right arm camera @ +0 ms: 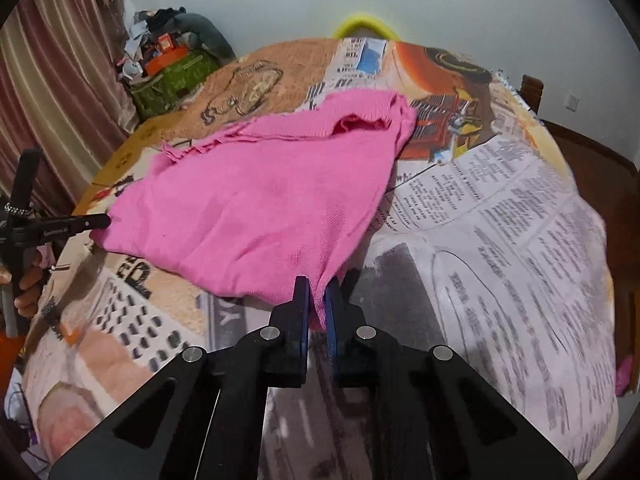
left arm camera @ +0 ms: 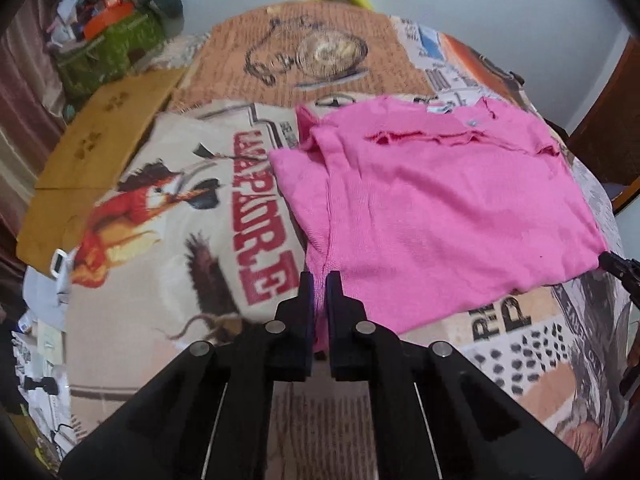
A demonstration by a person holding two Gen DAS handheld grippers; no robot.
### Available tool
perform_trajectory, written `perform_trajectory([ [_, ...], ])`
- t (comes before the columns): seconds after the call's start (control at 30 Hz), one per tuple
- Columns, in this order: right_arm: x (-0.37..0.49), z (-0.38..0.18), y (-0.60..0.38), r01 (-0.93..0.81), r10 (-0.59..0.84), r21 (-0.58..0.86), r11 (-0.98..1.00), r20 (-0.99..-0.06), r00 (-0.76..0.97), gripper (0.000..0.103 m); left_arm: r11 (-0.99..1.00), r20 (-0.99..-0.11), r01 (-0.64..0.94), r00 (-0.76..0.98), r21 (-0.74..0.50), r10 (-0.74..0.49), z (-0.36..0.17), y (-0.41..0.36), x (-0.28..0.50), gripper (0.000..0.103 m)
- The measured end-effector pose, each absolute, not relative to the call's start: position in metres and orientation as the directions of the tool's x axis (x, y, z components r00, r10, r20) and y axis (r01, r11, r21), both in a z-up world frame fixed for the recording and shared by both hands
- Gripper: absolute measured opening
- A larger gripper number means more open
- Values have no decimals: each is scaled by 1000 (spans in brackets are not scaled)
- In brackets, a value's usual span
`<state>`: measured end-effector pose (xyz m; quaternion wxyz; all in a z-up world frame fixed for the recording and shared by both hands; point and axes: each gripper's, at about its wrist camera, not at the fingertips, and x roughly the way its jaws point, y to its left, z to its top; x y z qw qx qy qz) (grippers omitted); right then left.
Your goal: Fold small clothes
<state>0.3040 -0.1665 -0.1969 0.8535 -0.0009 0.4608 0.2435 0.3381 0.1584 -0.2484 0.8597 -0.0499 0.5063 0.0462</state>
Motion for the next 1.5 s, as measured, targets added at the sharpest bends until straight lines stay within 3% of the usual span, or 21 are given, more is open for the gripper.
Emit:
perform_trajectory([
  [0.57,233,-195,-194,-387,414,250,888,-801,433,6,992,-903,-103,430,-68,-18,-252,154,248,5],
  [0.83,223,-198,-196,-392,376,203,897,-816,439,6,991,-898,-132,432,30,85,-248,160,240,6],
  [1.0,232,-185,-205,-371,360,184,910,-792,493,8,986,-868,-161,484,34,109,-227,172,250,22],
  [1.07,235,-184,-203,-377,358,173,910,-788,500,14,985,-857,-168,502,39,119,-221,174,260,32],
  [1.23,251,-182,-188,-413,372,158,897,-775,512,26,986,-849,-155,511,64,135,-214,168,290,37],
  [1.5,283,-187,-155,-485,408,148,862,-769,492,26,997,-844,-54,530,64,83,-220,133,337,47],
])
